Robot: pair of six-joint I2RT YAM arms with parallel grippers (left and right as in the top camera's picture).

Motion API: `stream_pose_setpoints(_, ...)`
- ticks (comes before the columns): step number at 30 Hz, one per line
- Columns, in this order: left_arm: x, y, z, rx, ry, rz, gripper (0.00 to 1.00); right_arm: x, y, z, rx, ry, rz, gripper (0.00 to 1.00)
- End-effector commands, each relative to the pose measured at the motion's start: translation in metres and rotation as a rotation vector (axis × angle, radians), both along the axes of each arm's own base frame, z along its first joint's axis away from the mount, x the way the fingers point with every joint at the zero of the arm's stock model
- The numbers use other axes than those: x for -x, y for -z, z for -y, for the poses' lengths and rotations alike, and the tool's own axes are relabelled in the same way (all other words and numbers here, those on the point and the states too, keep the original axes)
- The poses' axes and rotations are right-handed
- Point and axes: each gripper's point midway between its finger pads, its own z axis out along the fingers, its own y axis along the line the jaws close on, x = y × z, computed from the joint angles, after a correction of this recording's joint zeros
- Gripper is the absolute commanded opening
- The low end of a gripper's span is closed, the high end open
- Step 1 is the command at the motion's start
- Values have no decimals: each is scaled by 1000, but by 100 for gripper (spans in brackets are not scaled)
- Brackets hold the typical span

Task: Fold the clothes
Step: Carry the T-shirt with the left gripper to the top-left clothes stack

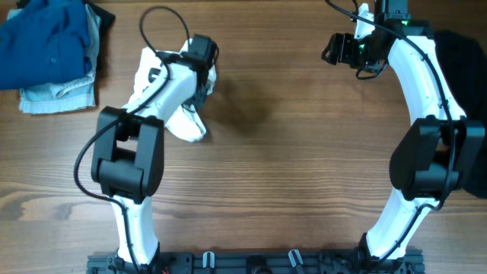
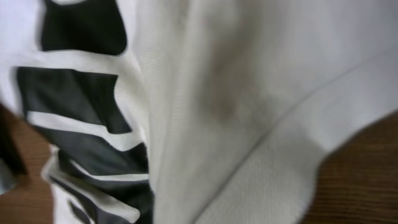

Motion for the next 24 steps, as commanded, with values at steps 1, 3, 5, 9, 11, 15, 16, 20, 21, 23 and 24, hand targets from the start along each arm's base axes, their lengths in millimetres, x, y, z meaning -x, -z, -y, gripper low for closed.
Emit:
stream_pose_setpoints(1, -33, -98, -17, 70, -161, 261, 4, 3, 11, -6, -12, -7, -29, 83)
stream_pose_setpoints(3, -37, -130, -24, 108, -210, 344, 4, 3, 11, -6, -12, -7, -29, 83)
stream_pose_setpoints(5, -35, -156, -33, 159, -290, 424, 4, 3, 11, -6, -12, -6, -29, 83)
stream_pose_setpoints(9, -26, -202, -48, 291, -443, 561, 4, 3, 11, -6, -12, -6, -29, 82)
stream_pose_setpoints(11, -18, -229, -55, 362, -534, 646, 4, 4, 11, -6, -12, -6, -34, 82)
stream_pose_setpoints(15, -1, -283, -62, 555, -753, 841, 4, 6, 12, -6, -12, -6, -47, 82)
stream_pose_setpoints(16, 4, -290, -63, 580, -777, 864, 4, 7, 13, -6, -12, -6, -49, 82)
stream_pose_setpoints(20, 25, -327, -106, 492, -982, 1114, 4, 10, 14, -6, -13, -6, -64, 77)
stream_pose_setpoints(21, 29, -330, -115, 484, -1043, 1164, 4, 10, 14, -6, -13, -6, -64, 76)
stream_pose_setpoints(23, 31, -331, -127, 489, -1126, 1218, 4, 10, 14, -6, -13, -6, -64, 75)
stream_pose_setpoints(24, 32, -330, -135, 498, -1179, 1247, 4, 10, 14, -6, -13, -6, -63, 76)
